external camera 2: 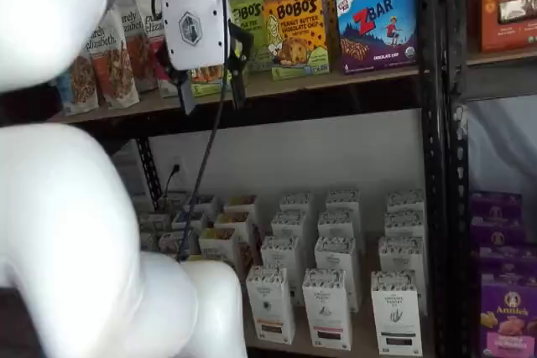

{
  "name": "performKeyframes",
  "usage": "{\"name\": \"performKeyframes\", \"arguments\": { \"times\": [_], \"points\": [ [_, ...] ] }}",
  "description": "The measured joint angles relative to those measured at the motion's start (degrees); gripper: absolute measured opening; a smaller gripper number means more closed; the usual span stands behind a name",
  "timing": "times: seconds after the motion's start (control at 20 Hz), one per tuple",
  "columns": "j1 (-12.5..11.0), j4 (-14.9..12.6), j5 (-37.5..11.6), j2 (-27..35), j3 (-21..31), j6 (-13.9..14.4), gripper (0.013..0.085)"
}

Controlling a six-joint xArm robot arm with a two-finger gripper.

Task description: Pick up the white box with a yellow strip in the middle, on the bottom shelf, the fourth box from the left

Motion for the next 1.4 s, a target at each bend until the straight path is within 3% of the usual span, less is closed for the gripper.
{"name": "performKeyframes", "arguments": {
  "times": [0.3,0.65,1.0,1.25,1.4],
  "points": [
    [5.1,-2.4,-7.1,0.3,5.7,4.6,0.0850],
    [7.5,-2.2,-16.6,-0.2,13.4,7.2,0.0850],
    [11.6,-3.8,-25.5,1.8,19.6,11.5,0.0850],
    [13.2,-3.1,-28.2,6.0,21.4,13.1,0.0850],
    [15.2,-4.7,-30.5,8.8,22.4,15.5,0.0850]
  ]
}}
